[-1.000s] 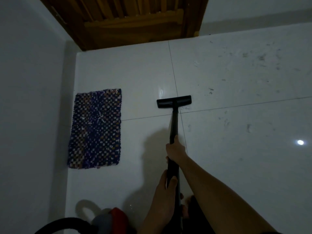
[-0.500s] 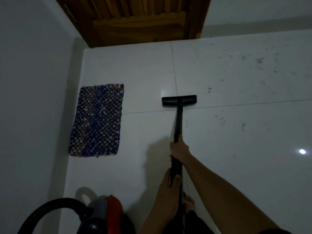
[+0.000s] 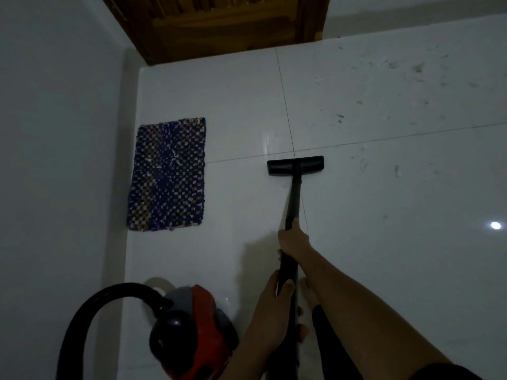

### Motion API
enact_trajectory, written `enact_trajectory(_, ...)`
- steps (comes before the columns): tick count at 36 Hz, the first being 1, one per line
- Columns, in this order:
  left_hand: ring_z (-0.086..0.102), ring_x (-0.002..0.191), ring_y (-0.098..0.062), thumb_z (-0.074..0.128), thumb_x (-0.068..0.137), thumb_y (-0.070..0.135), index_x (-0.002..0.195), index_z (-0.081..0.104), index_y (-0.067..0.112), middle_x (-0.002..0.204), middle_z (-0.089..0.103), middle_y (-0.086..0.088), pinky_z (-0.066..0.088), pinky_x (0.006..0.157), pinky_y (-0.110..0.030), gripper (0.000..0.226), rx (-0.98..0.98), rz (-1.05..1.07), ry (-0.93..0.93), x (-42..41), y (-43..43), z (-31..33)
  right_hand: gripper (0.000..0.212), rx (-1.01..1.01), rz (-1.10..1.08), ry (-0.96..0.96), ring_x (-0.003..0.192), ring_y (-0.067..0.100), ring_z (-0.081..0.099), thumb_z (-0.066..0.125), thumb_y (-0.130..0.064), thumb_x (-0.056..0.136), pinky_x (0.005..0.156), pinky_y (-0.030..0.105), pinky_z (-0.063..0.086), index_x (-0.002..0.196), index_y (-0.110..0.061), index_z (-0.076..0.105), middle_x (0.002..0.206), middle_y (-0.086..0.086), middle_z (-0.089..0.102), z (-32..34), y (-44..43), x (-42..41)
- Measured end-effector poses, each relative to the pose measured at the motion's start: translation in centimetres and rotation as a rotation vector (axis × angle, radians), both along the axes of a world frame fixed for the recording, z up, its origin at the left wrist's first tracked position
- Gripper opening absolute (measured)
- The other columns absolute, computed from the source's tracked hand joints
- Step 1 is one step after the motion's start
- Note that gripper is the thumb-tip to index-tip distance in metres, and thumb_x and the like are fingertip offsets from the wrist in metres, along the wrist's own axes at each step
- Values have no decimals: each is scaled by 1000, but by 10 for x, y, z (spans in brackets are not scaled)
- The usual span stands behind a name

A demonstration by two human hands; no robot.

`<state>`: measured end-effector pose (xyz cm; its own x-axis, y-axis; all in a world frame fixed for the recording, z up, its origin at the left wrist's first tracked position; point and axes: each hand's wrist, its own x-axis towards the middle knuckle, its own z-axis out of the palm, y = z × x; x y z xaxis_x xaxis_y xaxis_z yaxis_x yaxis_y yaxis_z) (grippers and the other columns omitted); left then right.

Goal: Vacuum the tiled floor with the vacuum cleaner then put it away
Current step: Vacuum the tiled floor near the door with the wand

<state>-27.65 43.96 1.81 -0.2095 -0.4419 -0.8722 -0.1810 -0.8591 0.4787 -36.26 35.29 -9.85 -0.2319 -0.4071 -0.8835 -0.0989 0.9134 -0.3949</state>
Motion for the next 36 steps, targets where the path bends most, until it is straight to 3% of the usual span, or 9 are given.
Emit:
enact_trajectory(4, 52, 51, -19, 36, 100, 27, 111, 39, 37, 74, 52, -12, 47, 41, -25, 15, -11, -21, -1, 20, 30, 2, 74, -8, -9, -5, 62, 25, 56, 42, -9, 95, 71, 41, 56, 154, -24, -1, 77, 10, 49, 3, 31, 20)
enact_trajectory(9, 54, 56, -17, 38, 100, 28, 133, 36, 27, 76, 54, -12, 46, 40, -21, 33, -38, -56, -32, 40, 63, 3, 75, 0, -9, -5, 62, 25, 57, 44, -9, 94, 70, 42, 56, 153, -23, 0, 77, 9, 48, 1, 66, 40)
enact_trajectory(16, 54, 56, -10, 35, 101, 26, 139, 33, 26, 75, 55, -8, 43, 42, -15, 39, -82, -131, -80, 52, 77, 1, 69, 22, 13, -19, 53, 20, 53, 42, -10, 96, 47, 31, 49, 153, -21, 4, 92, 16, 56, -10, 85, 50)
enact_trajectory(22, 55, 59, -13, 37, 100, 25, 142, 30, 25, 76, 56, -9, 42, 40, -13, 42, -59, -68, -94, 43, 58, -13, 70, 13, 32, -26, 52, 17, 51, 40, -13, 98, 41, 25, 42, 153, -27, -1, 77, 9, 49, -18, 60, 41)
enact_trajectory(27, 55, 61, -13, 36, 100, 26, 144, 25, 24, 76, 57, -7, 43, 40, -14, 45, -32, -40, -97, 24, 17, -27, 71, 23, 54, -35, 53, 17, 52, 40, -14, 97, 38, 24, 41, 153, -30, -1, 111, 18, 56, -30, 17, 25)
enact_trajectory(31, 53, 57, -15, 36, 100, 27, 143, 24, 26, 77, 55, -9, 44, 39, -18, 45, -15, -3, -106, 6, -24, -34, 72, 13, 41, -69, 51, 17, 52, 41, -16, 97, 31, 17, 39, 152, -33, -3, 106, 16, 55, -37, -26, 10)
enact_trajectory(33, 58, 60, -22, 36, 100, 29, 144, 23, 27, 93, 61, -17, 51, 50, -28, 46, -1, 18, -117, -3, -46, -38, 73, 8, 47, -79, 50, 17, 52, 41, -16, 97, 31, 18, 40, 152, -34, -4, 110, 19, 55, -40, -50, 2)
enact_trajectory(35, 64, 93, -39, 37, 99, 30, 146, 21, 25, 126, 56, -25, 53, 79, -44, 50, -8, 18, -133, -12, -70, -42, 73, 3, 61, -84, 51, 18, 52, 40, -15, 97, 36, 23, 43, 151, -35, -5, 112, 20, 55, -42, -75, -5)
enact_trajectory(36, 59, 106, -43, 37, 99, 31, 146, 21, 24, 132, 51, -26, 50, 90, -48, 50, -23, 14, -136, -16, -82, -46, 73, 3, 69, -85, 51, 19, 52, 40, -16, 98, 39, 25, 44, 151, -35, -5, 108, 20, 55, -43, -88, -9)
